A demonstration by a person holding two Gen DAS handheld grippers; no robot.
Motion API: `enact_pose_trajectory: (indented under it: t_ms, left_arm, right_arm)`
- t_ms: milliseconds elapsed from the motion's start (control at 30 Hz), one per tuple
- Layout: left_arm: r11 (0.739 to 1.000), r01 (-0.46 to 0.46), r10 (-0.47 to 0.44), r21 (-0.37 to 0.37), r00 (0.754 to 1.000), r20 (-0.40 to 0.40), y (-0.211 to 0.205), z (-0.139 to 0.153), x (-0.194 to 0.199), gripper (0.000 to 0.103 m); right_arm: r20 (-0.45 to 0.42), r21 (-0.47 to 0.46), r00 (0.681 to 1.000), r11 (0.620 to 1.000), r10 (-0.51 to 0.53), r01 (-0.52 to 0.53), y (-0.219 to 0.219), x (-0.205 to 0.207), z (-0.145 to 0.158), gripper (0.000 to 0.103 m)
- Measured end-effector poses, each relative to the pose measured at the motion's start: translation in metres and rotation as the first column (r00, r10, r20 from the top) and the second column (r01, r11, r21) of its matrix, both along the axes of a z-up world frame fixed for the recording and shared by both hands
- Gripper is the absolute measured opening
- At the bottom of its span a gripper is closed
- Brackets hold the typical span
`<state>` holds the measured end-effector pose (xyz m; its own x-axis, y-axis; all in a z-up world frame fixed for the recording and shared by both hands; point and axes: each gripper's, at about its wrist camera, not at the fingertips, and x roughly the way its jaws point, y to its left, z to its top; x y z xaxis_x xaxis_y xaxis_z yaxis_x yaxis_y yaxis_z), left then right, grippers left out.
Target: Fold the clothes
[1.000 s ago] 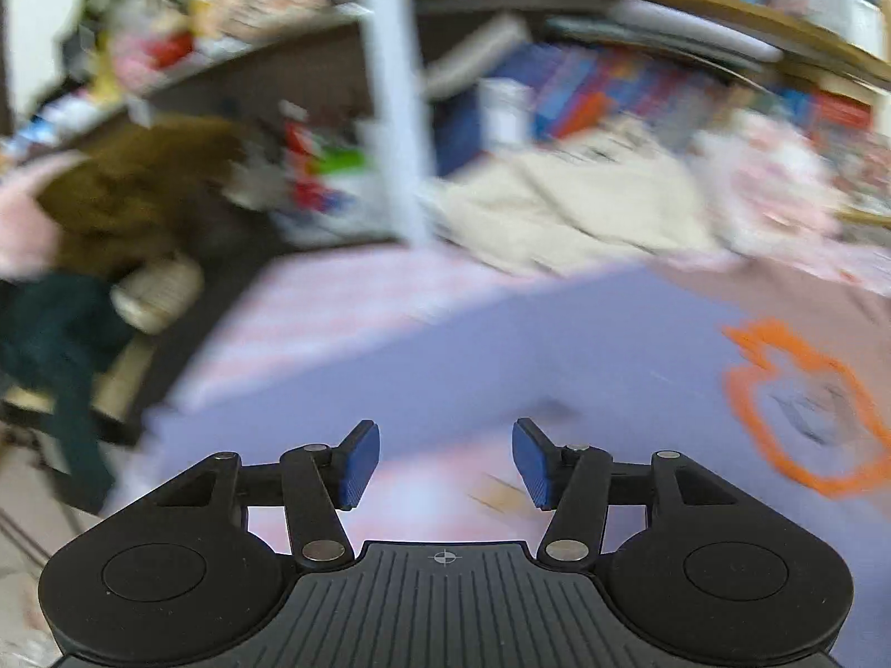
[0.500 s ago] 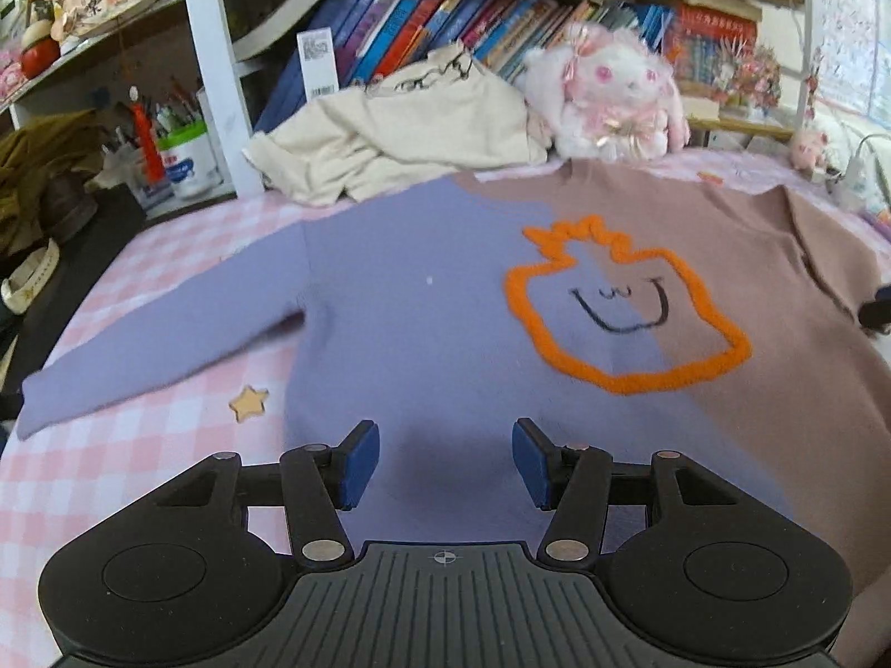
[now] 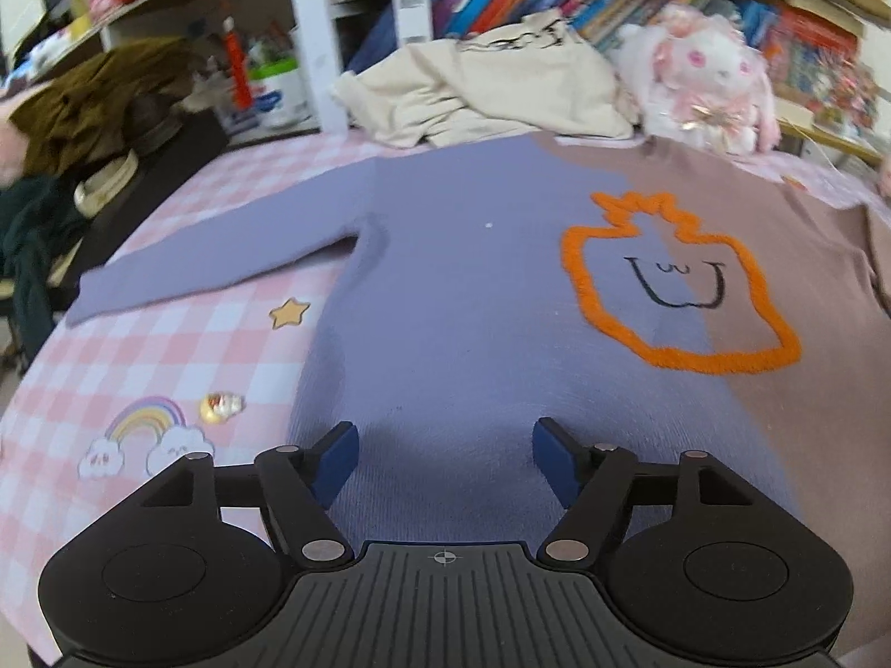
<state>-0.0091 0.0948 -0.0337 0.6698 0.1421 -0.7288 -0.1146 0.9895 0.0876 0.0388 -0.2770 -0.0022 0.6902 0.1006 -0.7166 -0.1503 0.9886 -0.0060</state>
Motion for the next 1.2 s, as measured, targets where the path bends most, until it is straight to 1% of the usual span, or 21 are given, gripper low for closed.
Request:
enact_pose_trajectory:
  t_ms: [133,267,333,467,533,700,933,1067,1200]
  left_arm:
    - [0.999,-0.051,0.051,0.005,0.999,0.006,-0.005,-0.002,-0.001,0.073]
    - [0.995,-0.1,0.1,0.024,0.995,0.018,-0.013,-0.003,-0.004,0.073]
    - [0.992,-0.121,0.12,0.033,0.992,0.022,-0.016,-0.003,-0.004,0.073]
    - [0.988,-0.148,0.147,0.051,0.989,0.021,-0.023,-0.003,-0.005,0.073]
    - [0.987,-0.149,0.148,0.065,0.989,0.022,-0.026,-0.003,-0.006,0.073]
    - [0.987,-0.129,0.127,0.094,0.992,0.023,-0.036,-0.002,-0.012,0.073]
    - [0.987,-0.095,0.097,0.131,0.995,-0.005,-0.042,0.001,-0.013,0.073]
    - [0.985,-0.076,0.078,0.152,0.997,-0.012,-0.046,0.003,-0.016,0.073]
    - [0.987,-0.027,0.025,0.159,1.0,0.016,-0.05,0.01,-0.022,0.073]
  right_arm:
    - [0.075,-0.052,0.994,0.996,-0.074,0.078,-0.047,0.002,0.02,0.004]
    - [0.128,-0.104,0.979,0.98,-0.157,0.17,-0.1,0.014,0.032,0.004]
    - [0.142,-0.124,0.97,0.969,-0.197,0.215,-0.124,0.021,0.035,0.004]
    - [0.142,-0.177,0.965,0.953,-0.221,0.245,-0.153,0.034,0.034,0.004]
    - [0.132,-0.204,0.964,0.946,-0.23,0.254,-0.161,0.04,0.032,0.004]
    - [0.109,-0.218,0.964,0.94,-0.244,0.262,-0.174,0.054,0.024,0.004]
    - [0.072,-0.262,0.966,0.93,-0.247,0.257,-0.184,0.08,0.005,0.004]
    - [0.051,-0.236,0.97,0.941,-0.236,0.242,-0.183,0.086,0.004,0.004]
    - [0.031,-0.205,0.974,0.952,-0.224,0.225,-0.182,0.09,0.003,0.005]
